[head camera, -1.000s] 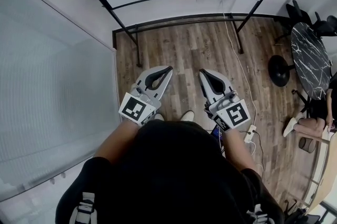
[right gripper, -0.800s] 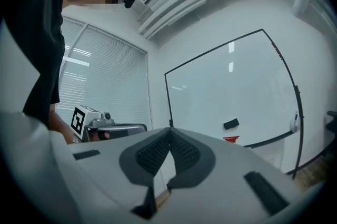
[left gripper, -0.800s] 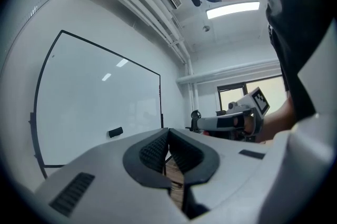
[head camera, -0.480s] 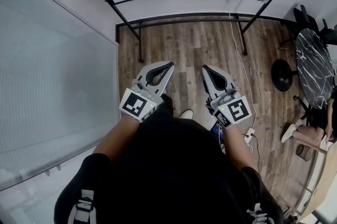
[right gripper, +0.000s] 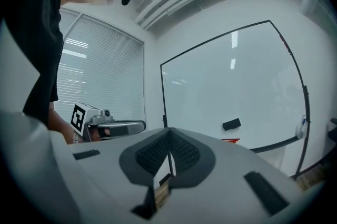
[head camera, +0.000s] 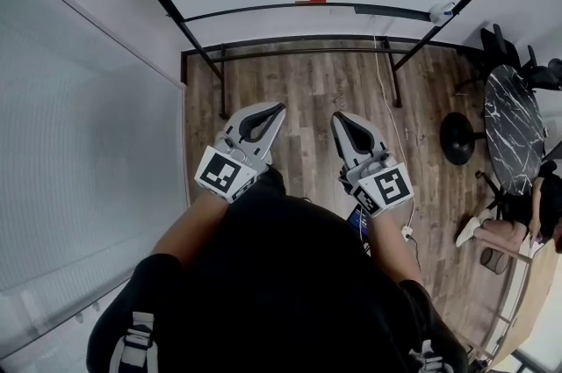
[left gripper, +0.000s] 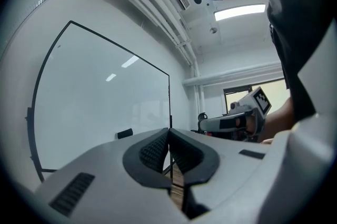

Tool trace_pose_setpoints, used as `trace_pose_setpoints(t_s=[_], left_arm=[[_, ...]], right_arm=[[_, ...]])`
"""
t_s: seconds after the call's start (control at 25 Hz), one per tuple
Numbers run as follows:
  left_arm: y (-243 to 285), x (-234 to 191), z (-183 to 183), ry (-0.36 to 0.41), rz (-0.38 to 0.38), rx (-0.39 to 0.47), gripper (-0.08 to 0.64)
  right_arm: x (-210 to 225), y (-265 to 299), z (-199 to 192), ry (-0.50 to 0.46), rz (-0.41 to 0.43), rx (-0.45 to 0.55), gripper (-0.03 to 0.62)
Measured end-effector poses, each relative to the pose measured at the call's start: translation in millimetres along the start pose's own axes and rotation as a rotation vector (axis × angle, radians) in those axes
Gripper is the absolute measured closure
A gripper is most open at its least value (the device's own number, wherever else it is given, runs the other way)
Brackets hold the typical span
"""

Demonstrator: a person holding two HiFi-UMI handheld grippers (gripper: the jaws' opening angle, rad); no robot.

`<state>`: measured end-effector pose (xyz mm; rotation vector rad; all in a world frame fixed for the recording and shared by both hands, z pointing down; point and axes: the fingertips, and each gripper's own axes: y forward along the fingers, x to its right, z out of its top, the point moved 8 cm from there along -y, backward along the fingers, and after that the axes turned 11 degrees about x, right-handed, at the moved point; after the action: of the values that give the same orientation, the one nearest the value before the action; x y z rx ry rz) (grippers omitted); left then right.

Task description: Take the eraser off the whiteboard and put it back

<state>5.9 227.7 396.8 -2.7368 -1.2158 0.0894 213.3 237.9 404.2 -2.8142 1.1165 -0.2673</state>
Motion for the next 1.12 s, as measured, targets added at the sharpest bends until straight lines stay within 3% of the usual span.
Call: trace_pose_setpoints(t_s=[0.72, 1.12], left_arm=[[57, -192, -10, -0.039, -0.09, 0.032, 0.555], [73, -259, -24, -0.075, -0.142, 0.038, 0.555]], right_arm=[[49, 177, -21, -0.019, -0.113, -0.045, 0.598], [58, 227, -43, 0.003, -0.185, -0.081, 0.598]])
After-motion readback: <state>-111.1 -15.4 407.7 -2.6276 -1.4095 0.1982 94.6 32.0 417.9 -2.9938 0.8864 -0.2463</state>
